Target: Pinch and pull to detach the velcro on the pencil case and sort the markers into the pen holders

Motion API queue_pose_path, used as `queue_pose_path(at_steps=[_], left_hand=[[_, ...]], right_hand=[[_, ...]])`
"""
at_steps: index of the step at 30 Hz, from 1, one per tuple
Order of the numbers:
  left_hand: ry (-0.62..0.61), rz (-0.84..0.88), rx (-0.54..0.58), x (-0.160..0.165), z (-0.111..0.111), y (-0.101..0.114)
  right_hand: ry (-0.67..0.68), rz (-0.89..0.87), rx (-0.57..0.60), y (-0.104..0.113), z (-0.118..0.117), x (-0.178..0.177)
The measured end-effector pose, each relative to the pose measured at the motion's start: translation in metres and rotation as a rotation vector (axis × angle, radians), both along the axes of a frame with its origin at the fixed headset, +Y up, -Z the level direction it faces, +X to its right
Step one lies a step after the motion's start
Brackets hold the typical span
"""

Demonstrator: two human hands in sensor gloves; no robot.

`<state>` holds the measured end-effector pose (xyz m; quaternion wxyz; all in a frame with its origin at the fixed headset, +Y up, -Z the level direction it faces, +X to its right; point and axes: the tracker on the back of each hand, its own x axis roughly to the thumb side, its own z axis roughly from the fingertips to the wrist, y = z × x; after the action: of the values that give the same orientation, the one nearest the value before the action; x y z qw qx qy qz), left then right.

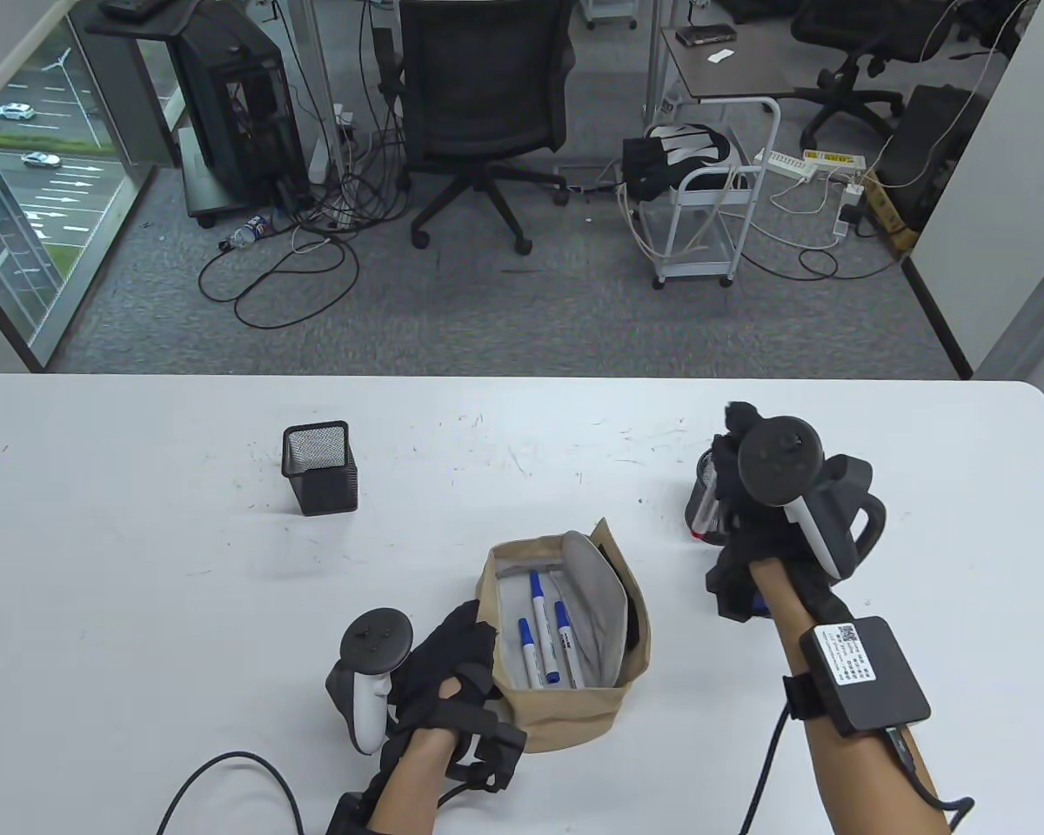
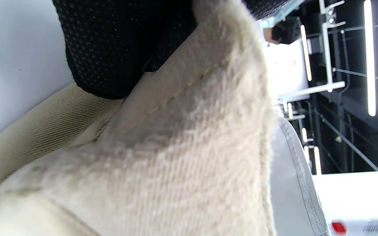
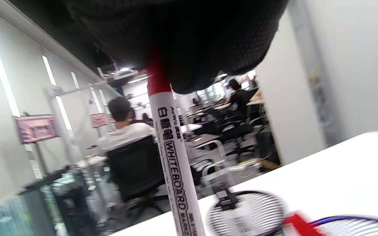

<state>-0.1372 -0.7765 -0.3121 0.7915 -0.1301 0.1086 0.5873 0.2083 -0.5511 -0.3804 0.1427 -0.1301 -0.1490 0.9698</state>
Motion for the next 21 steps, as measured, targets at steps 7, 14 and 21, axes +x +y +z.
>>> queue_pose_path(at_steps=[7, 14, 21], left_hand=[[-0.005, 0.001, 0.001, 0.0, 0.0, 0.001], [-0.008, -0.007, 0.0, 0.0, 0.0, 0.001], [-0.015, -0.014, 0.002, 0.001, -0.001, 0.002]], right_hand=[[-0.143, 0.129, -0.082, -0.041, -0.014, 0.043], [-0.088, 0.057, -0.144, -0.056, -0.02, 0.045], [0.198, -0.085, -0.22, -0.069, 0.002, -0.009]])
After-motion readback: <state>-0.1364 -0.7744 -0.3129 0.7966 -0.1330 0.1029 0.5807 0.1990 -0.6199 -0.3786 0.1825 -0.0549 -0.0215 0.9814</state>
